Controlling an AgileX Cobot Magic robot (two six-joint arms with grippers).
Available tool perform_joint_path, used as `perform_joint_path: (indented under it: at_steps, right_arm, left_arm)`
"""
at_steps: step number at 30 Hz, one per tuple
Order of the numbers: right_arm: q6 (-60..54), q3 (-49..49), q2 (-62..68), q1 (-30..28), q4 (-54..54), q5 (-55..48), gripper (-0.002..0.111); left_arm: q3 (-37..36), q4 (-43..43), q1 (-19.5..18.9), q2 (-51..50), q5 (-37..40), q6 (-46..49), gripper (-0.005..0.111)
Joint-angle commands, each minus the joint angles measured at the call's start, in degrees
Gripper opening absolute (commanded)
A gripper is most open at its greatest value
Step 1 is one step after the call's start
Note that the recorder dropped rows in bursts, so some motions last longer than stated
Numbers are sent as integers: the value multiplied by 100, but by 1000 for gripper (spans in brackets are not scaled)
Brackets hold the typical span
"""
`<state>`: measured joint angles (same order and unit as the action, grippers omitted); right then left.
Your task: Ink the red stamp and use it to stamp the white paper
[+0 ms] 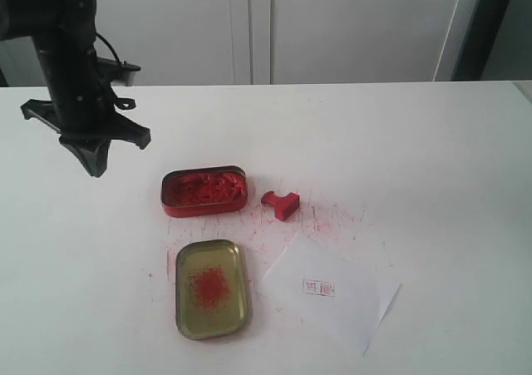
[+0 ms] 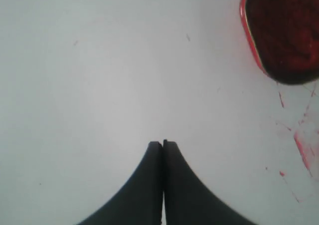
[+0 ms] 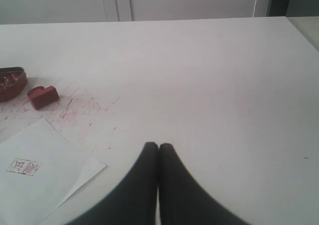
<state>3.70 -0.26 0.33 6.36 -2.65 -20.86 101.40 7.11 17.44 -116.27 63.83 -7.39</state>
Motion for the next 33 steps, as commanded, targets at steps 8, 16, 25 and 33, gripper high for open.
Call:
perform_joint_path:
  at_steps: [8, 16, 25, 33]
  right_arm:
    - [3, 26, -33, -35, 8, 85, 0]
    - [3, 26, -33, -35, 8, 85, 0]
    - [3, 26, -33, -35, 8, 85, 0]
    - [3, 26, -33, -35, 8, 85, 0]
  left_arm:
    - [-2097, -1393, -982, 1488, -695, 916, 0]
    - [-3883, -1527, -1111, 3003, -1890, 916, 0]
    - [-4574, -1563, -1098, 3789, -2137, 916, 0]
    - [-5094, -1643, -1098, 4529, -2223, 1015, 0]
